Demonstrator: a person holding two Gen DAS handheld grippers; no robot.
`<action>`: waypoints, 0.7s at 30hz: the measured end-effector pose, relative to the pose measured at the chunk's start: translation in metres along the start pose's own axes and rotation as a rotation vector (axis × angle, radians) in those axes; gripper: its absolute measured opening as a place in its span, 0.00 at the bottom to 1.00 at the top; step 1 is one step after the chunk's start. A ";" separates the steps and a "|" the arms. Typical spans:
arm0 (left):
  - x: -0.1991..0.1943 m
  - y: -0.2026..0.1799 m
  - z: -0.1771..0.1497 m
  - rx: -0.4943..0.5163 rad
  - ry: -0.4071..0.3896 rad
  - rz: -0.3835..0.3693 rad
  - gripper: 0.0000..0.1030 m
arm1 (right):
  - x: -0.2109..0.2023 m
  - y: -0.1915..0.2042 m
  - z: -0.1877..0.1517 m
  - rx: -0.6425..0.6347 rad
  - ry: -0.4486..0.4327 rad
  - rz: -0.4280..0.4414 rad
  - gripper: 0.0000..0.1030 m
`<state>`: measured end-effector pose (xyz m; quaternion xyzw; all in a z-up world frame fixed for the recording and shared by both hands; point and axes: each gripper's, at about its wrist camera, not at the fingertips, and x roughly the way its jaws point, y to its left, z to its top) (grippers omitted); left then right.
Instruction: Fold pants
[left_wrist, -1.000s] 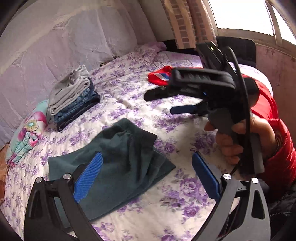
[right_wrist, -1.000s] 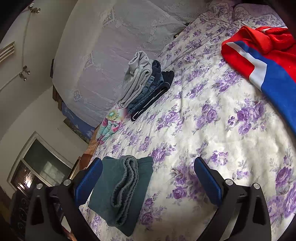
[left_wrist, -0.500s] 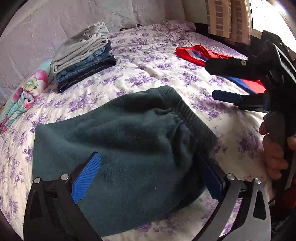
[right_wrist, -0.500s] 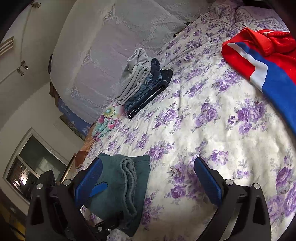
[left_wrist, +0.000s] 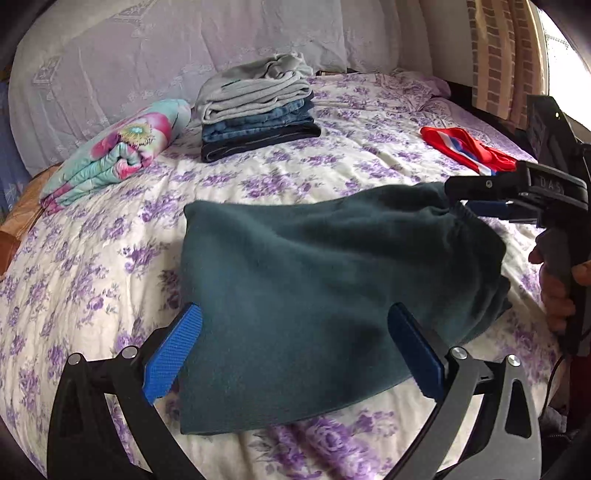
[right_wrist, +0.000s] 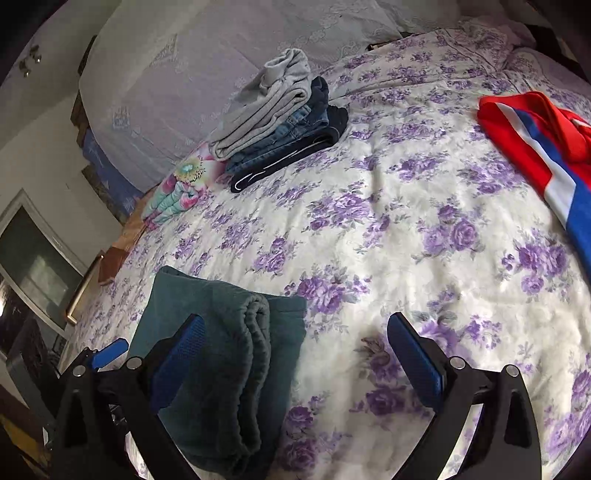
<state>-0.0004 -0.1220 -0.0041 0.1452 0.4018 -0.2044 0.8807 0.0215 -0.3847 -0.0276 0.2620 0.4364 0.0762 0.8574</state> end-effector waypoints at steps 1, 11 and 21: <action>0.007 0.003 -0.004 -0.004 0.018 0.004 0.96 | 0.007 0.004 0.002 -0.038 0.014 -0.050 0.97; -0.007 0.027 -0.010 -0.081 -0.050 -0.039 0.96 | 0.009 -0.008 0.000 -0.030 -0.014 -0.143 0.97; 0.047 0.081 0.026 -0.179 0.045 0.045 0.96 | -0.013 0.059 -0.044 -0.311 -0.015 -0.258 0.97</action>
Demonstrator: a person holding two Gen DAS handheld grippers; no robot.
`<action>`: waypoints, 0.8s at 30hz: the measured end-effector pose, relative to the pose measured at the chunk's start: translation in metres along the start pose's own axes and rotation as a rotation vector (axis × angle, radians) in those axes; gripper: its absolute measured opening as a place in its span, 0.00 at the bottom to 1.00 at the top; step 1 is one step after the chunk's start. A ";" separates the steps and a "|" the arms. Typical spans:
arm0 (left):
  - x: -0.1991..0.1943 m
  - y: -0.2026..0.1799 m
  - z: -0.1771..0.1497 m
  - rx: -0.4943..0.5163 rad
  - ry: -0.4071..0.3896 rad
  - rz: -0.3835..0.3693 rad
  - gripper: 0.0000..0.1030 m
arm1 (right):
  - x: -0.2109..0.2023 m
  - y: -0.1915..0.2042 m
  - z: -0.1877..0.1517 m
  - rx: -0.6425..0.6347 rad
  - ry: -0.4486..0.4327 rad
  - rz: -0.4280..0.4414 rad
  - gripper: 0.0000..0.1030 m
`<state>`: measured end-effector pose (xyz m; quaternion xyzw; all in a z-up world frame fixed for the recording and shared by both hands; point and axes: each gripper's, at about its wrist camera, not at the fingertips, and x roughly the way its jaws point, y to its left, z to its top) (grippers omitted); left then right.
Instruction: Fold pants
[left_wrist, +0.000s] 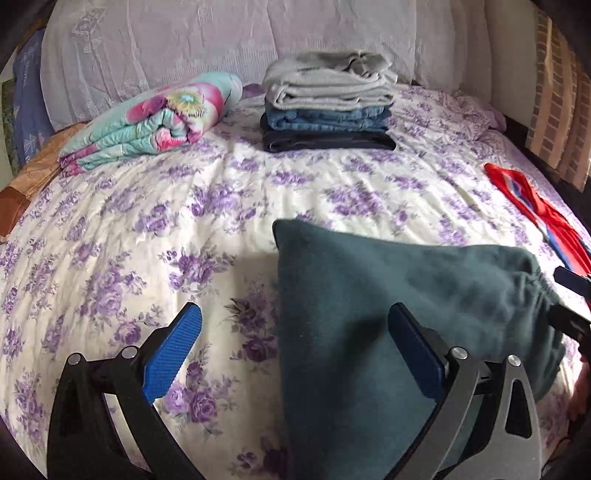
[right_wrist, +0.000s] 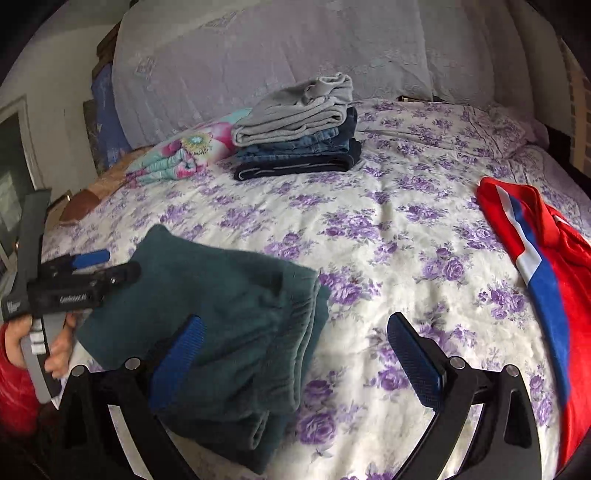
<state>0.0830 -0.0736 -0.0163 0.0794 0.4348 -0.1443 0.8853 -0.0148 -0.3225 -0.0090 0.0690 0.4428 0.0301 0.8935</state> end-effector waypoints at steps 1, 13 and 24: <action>0.013 0.003 -0.004 -0.013 0.041 -0.018 0.96 | 0.012 0.000 -0.004 -0.010 0.064 -0.015 0.97; -0.001 0.025 -0.014 -0.149 0.011 -0.029 0.96 | -0.020 0.002 -0.014 0.013 -0.038 0.080 0.97; -0.023 0.014 -0.042 -0.051 0.014 0.027 0.95 | 0.007 0.009 -0.017 -0.011 0.099 0.096 0.97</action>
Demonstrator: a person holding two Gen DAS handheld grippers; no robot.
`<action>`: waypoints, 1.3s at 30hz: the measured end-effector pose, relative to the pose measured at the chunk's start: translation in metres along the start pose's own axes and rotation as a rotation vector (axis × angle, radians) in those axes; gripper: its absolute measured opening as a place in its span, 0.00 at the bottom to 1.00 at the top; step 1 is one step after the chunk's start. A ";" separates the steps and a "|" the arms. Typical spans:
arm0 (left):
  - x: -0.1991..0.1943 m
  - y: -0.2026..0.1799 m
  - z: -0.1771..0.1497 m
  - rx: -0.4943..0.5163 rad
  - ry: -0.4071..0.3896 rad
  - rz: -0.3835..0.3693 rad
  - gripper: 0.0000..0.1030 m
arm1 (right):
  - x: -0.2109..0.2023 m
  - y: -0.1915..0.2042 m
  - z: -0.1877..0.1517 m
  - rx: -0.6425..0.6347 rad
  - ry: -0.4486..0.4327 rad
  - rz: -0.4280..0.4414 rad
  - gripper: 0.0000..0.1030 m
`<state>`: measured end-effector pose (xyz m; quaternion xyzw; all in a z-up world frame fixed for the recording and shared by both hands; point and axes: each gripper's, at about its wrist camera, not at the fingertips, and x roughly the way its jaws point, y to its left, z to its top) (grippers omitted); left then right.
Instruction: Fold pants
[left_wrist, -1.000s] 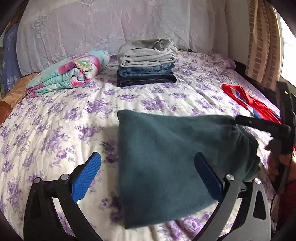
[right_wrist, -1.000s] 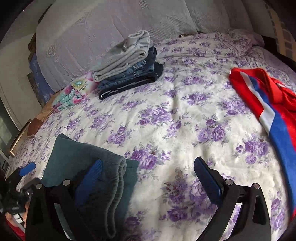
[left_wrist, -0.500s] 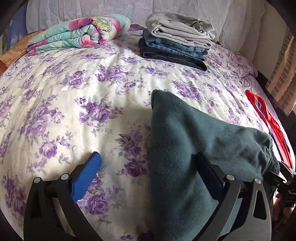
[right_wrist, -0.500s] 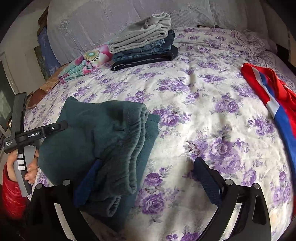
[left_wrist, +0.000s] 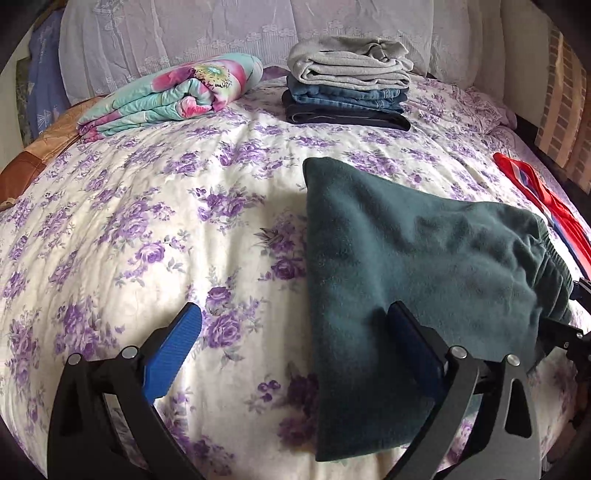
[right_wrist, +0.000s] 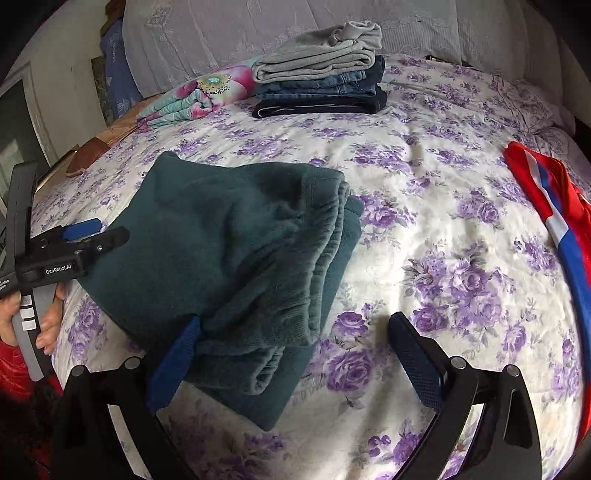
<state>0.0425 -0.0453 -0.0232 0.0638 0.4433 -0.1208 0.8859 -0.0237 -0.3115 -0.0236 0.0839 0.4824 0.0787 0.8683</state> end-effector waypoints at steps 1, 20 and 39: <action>0.000 0.000 -0.001 0.002 0.001 0.002 0.95 | -0.005 0.002 0.000 -0.006 -0.022 -0.010 0.97; 0.005 0.005 -0.001 -0.034 0.021 -0.025 0.96 | 0.025 0.054 0.049 -0.154 0.010 0.132 0.97; 0.007 0.008 -0.001 -0.047 0.028 -0.037 0.96 | 0.027 0.095 0.105 -0.221 -0.034 0.137 0.97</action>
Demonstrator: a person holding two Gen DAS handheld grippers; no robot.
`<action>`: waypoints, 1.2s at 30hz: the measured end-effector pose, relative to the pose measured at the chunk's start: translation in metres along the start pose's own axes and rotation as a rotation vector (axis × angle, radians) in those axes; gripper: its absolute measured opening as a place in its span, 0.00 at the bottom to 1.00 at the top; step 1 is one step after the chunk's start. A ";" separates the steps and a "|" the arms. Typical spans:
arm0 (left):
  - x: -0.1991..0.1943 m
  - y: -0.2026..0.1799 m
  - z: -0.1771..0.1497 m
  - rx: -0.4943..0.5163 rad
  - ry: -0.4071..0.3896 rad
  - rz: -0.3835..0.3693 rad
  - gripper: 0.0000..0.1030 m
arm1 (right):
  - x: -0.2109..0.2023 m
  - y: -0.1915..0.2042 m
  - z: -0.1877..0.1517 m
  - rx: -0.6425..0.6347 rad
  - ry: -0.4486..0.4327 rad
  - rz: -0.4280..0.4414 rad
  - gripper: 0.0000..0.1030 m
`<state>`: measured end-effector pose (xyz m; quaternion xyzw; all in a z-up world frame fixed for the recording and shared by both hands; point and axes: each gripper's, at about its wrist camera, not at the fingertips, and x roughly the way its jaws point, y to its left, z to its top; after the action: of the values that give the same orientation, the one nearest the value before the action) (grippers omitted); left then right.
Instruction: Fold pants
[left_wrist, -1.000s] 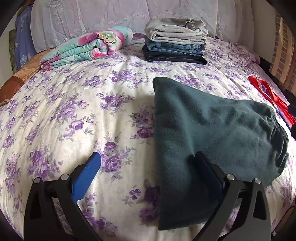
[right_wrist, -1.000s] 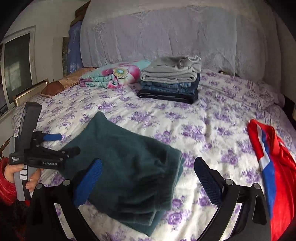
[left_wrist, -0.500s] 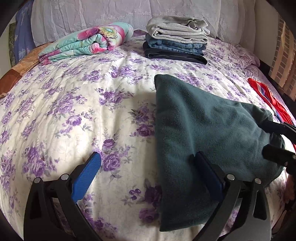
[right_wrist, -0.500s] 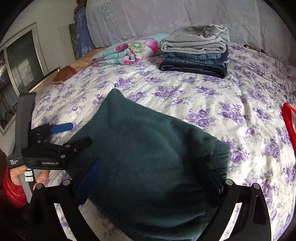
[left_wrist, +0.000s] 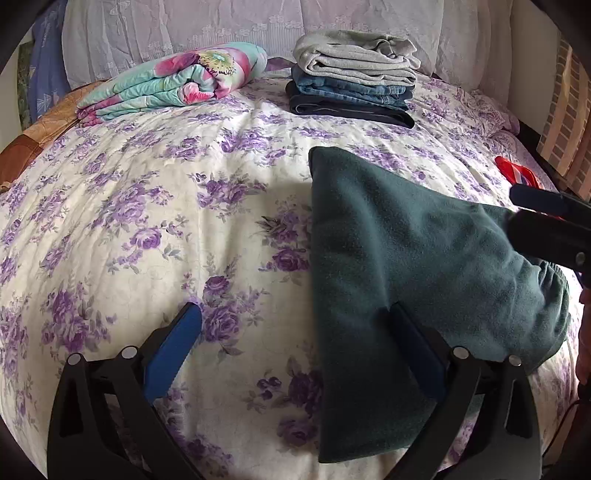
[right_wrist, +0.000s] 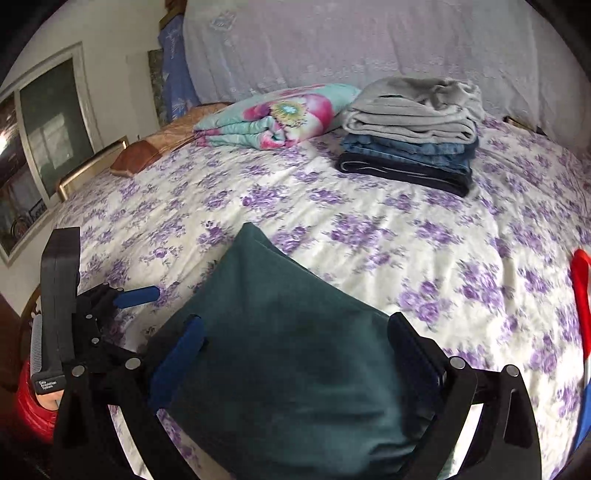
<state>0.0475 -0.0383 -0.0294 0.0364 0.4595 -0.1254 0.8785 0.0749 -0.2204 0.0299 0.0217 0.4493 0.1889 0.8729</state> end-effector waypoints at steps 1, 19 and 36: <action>0.000 0.000 0.000 -0.003 0.001 -0.003 0.96 | 0.006 0.007 0.007 -0.024 0.014 -0.005 0.97; -0.007 0.012 -0.009 -0.043 0.019 -0.082 0.96 | 0.081 -0.036 0.047 0.203 0.063 -0.010 0.97; -0.028 0.016 -0.027 -0.060 -0.043 -0.059 0.96 | 0.042 -0.046 0.022 0.213 -0.012 -0.021 0.97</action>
<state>0.0148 -0.0131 -0.0224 -0.0061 0.4448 -0.1385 0.8848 0.1283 -0.2452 0.0013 0.1110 0.4620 0.1309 0.8701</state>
